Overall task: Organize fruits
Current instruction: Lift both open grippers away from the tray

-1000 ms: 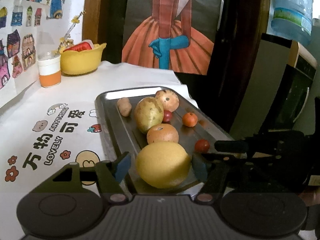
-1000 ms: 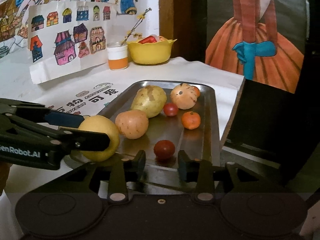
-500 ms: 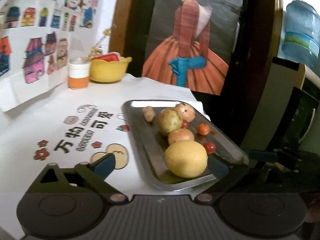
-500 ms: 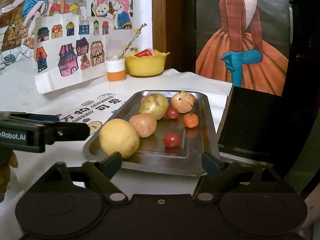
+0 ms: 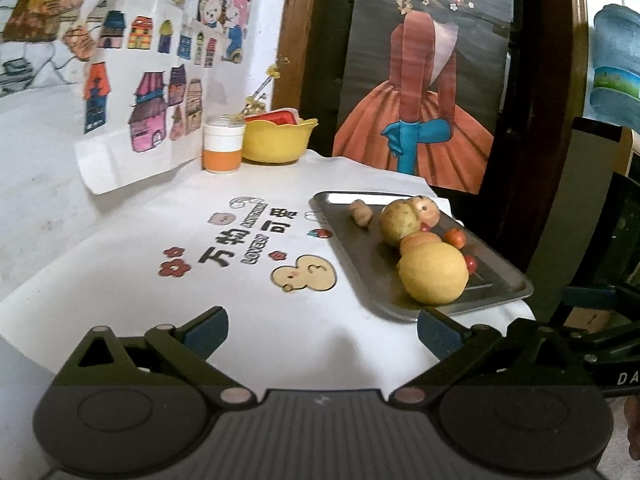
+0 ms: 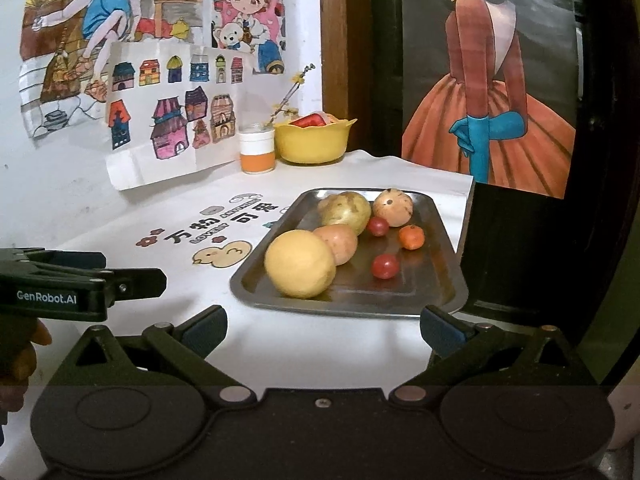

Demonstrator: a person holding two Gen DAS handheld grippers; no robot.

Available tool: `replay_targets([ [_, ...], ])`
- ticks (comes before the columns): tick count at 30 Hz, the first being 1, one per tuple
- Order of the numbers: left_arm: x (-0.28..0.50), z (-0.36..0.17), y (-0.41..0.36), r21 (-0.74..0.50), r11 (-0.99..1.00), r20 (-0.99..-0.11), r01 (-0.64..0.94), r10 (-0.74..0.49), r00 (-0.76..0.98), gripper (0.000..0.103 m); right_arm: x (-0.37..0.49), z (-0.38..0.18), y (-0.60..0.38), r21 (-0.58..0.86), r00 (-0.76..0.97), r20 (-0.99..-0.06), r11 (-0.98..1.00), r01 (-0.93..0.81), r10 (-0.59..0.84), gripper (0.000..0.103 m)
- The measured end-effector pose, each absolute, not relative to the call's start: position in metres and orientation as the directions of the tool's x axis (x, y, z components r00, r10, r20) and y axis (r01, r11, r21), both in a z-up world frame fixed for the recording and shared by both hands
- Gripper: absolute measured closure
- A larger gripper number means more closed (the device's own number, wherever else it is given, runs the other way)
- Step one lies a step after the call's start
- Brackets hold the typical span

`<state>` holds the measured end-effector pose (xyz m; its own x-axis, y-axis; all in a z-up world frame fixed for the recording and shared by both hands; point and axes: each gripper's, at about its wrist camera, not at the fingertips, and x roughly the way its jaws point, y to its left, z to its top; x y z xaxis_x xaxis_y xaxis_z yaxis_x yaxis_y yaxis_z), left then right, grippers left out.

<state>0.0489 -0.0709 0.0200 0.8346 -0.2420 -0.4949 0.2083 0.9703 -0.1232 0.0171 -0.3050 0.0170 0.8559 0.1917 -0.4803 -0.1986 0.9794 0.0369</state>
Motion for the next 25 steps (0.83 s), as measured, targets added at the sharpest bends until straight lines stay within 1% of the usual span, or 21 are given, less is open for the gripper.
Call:
replay_targets([
  [11,0.039,0.018,-0.061,-0.098,0.981,-0.504,0.168,-0.195,0.842,0.001,0.010,0.014,-0.295,0.043,0.850,-0.489,0.979,-0.199,0.195,0.001],
  [25,0.038,0.017,-0.060,-0.079,0.984,-0.491,0.162,-0.180,0.852,0.001,0.012,0.010,-0.293,0.048,0.837,-0.506,0.976,-0.214,0.208,0.001],
])
